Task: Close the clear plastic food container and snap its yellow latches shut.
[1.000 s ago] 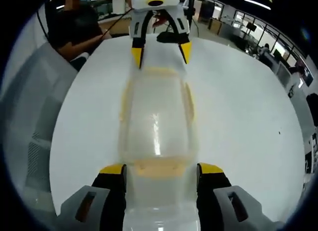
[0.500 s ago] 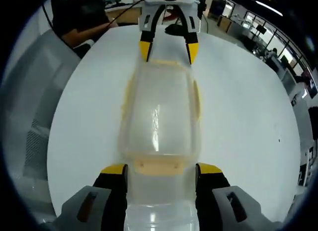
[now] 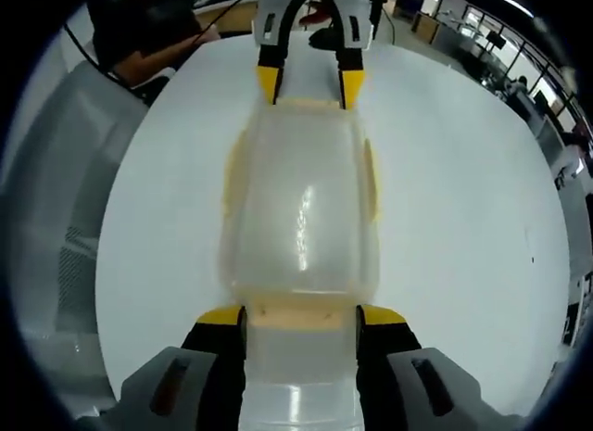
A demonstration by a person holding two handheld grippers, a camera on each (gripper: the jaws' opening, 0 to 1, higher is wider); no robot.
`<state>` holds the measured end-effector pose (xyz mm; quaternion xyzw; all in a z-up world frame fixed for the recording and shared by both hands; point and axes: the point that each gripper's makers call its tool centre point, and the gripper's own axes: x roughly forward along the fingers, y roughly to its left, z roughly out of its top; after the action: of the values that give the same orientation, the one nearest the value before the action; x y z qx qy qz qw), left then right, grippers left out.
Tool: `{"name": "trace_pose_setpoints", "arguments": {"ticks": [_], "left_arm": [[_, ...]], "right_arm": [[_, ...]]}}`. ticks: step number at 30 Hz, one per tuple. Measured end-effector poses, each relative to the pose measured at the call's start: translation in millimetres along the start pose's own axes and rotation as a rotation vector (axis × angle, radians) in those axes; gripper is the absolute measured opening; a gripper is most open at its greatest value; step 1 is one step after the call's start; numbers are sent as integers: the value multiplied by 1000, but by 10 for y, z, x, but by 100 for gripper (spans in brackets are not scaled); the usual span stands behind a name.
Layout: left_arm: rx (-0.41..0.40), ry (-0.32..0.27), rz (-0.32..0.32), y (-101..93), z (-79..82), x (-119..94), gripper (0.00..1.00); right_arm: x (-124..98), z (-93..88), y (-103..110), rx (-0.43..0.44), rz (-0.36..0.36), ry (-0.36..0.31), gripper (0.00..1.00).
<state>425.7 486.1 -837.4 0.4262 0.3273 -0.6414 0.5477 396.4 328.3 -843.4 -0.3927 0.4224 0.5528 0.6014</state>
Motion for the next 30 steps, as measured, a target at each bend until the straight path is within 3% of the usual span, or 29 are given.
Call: {"name": "trace_pose_setpoints", "arguments": {"ticks": [13, 22, 24, 30], "left_arm": [[-26, -8, -16, -6, 0, -3, 40], [-30, 15, -7, -7, 15, -4, 40], [-35, 20, -2, -12, 16, -3, 40], [-35, 37, -8, 1, 16, 7, 40]], "right_arm": [[-8, -8, -11, -8, 4, 24, 40], [-3, -5, -27, 4, 2, 54, 40], [-7, 3, -35, 45, -9, 54, 40], [-12, 0, -30, 30, -8, 50, 41]]}}
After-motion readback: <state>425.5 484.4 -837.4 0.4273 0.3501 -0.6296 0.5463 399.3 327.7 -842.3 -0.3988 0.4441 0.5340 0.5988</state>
